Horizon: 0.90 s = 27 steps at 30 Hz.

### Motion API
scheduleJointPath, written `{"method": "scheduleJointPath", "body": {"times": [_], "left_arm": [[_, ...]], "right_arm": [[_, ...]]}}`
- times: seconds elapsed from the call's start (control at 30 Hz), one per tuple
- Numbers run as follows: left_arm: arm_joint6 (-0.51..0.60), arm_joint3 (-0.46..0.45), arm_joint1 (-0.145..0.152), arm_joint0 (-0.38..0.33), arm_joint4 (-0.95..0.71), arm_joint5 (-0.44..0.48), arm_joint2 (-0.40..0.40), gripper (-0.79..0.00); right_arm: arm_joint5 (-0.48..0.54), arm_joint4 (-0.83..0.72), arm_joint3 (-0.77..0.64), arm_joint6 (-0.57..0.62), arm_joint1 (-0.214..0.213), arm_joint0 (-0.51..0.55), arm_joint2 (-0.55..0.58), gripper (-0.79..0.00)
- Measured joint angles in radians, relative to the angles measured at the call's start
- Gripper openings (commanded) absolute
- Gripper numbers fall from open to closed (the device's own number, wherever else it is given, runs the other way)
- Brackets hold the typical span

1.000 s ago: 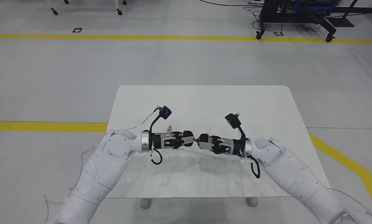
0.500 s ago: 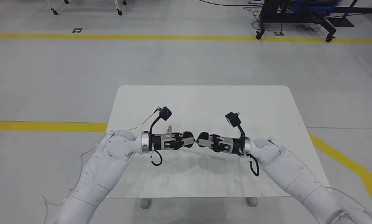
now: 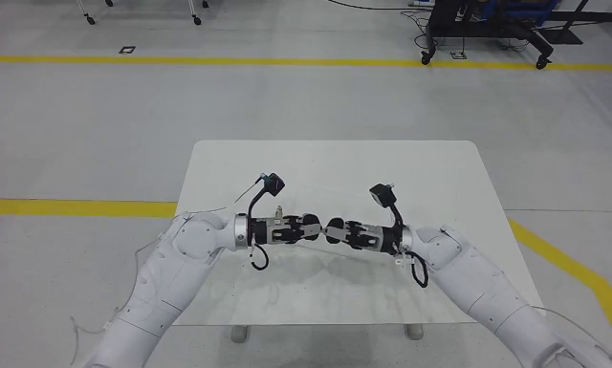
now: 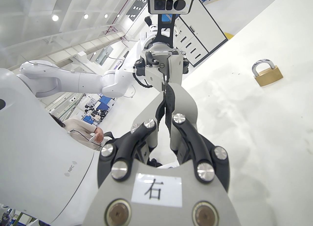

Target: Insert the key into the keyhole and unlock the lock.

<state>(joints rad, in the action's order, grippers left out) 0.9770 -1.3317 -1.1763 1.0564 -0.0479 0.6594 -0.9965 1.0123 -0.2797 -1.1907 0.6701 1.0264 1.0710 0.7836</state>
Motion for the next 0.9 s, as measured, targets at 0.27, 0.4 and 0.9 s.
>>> {"method": "scheduleJointPath", "body": {"times": [0.27,0.4,0.9], "left_arm": [[-0.01,0.01,0.002,-0.006,-0.027,0.009,0.007,0.0],[-0.02,0.018,0.005,-0.003,-0.043,0.018,-0.003,0.0],[-0.183,-0.114,0.049,0.084,0.303,-0.117,-0.131,0.0]], "right_arm": [[0.0,-0.025,-0.003,0.026,-0.003,0.015,0.029,-0.785],[0.0,-0.023,-0.002,0.03,-0.002,0.02,0.042,-0.785],[0.0,0.113,-0.082,-0.131,-0.052,0.17,0.302,-0.785]]}}
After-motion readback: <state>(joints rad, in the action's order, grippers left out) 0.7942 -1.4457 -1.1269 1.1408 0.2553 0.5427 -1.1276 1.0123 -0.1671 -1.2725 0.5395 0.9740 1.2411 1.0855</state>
